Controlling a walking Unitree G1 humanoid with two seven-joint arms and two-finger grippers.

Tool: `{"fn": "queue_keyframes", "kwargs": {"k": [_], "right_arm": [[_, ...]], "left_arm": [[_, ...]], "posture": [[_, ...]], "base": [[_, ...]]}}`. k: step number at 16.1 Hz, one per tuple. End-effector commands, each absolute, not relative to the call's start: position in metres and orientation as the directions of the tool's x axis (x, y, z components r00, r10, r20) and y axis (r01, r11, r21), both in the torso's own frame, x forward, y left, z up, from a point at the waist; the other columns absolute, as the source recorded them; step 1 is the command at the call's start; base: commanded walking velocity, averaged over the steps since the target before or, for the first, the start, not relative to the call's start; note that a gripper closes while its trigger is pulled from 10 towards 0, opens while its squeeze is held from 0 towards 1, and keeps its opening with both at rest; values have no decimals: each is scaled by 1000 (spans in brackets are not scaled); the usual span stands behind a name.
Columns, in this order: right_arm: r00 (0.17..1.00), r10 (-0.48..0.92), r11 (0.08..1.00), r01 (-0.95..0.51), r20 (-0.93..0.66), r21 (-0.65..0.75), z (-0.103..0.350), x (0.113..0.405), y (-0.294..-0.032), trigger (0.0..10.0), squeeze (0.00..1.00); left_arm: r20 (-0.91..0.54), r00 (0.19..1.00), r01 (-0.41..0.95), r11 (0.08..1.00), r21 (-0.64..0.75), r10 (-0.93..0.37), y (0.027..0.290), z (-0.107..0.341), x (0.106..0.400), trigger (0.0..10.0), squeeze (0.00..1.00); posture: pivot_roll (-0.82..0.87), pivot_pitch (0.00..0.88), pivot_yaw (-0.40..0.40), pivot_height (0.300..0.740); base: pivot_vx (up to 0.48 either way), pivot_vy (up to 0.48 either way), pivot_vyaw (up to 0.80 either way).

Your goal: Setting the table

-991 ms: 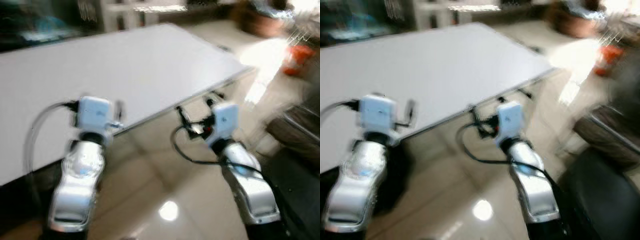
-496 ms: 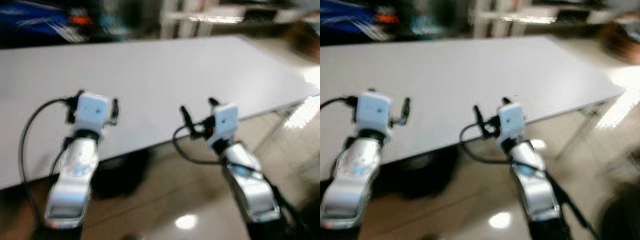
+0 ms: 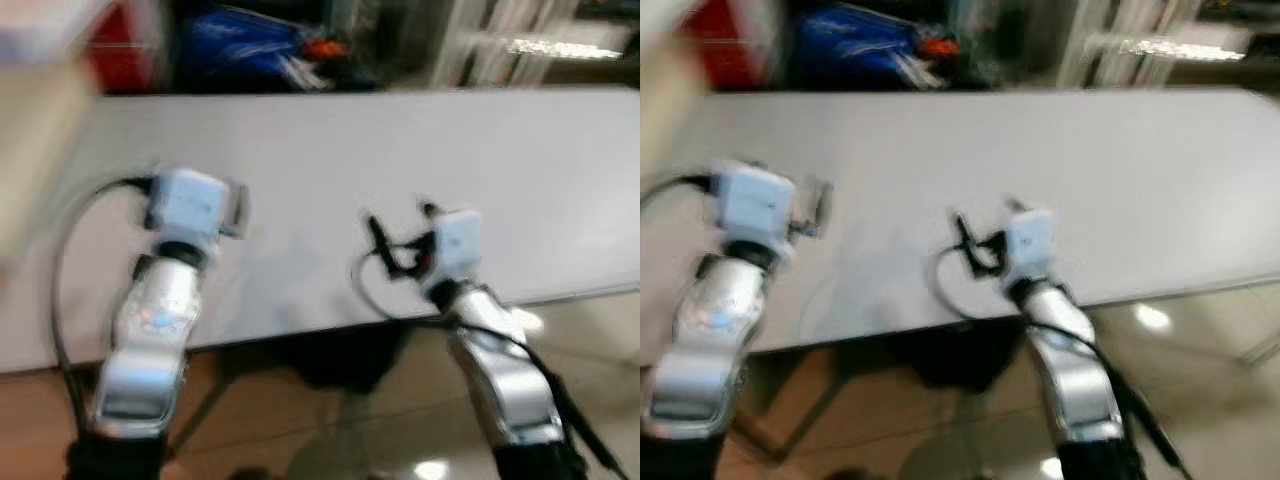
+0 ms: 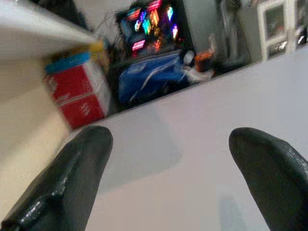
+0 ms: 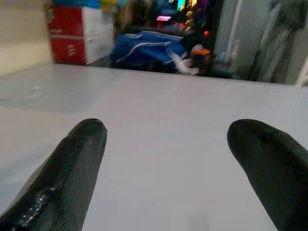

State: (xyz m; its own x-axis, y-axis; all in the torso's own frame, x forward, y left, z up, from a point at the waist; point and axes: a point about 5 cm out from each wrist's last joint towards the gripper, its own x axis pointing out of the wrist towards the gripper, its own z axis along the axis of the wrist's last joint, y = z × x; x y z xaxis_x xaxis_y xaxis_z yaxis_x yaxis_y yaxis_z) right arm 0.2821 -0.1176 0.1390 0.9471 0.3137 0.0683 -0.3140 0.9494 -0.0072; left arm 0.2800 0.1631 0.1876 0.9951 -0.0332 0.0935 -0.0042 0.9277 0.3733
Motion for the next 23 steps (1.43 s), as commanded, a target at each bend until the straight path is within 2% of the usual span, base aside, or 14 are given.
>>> {"fn": "queue_keyframes", "kwargs": {"k": [1,8,11,12,13,14,15,18,23], "right_arm": [[942,322,946,-324,94,0,147,282,-116,10000,0],[942,324,945,-327,86,27,149,274,-130,10000,0],[949,309,950,-311,70,30,147,268,-138,10000,0],[934,350,933,-355,67,63,146,262,-141,10000,0],[890,452,884,-456,58,103,145,252,-141,10000,0],[824,565,820,-566,35,90,143,239,-140,10000,0],[811,585,807,-585,31,75,143,236,-140,10000,0],[789,612,777,-612,50,146,142,226,-137,10000,0],[781,619,761,-622,77,186,143,221,-131,10000,0]], "left_arm": [[109,994,-22,925,380,-22,166,193,281,10000,0],[89,993,29,910,414,-72,162,190,272,10000,0],[67,976,161,896,415,-206,154,189,260,10000,0],[32,945,282,863,420,-325,149,186,247,10000,0],[5,916,362,831,422,-402,147,183,236,10000,0],[-8,902,398,823,406,-432,147,182,229,10000,0],[-5,902,398,824,402,-433,148,183,228,10000,0],[6,891,413,816,403,-454,151,190,226,10000,0],[-6,826,527,769,361,-563,145,196,220,10000,0]], "posture": [[133,47,-60,740],[120,51,-73,740],[114,50,-66,740],[113,47,-68,740],[113,45,-68,740],[112,44,-68,740],[113,42,-69,740],[123,31,-67,740],[130,5,-34,740]], "base": [[0,480,0],[0,480,0],[0,480,0],[0,480,0],[0,480,0],[0,480,0],[0,480,0],[0,480,0],[0,480,0]]}}
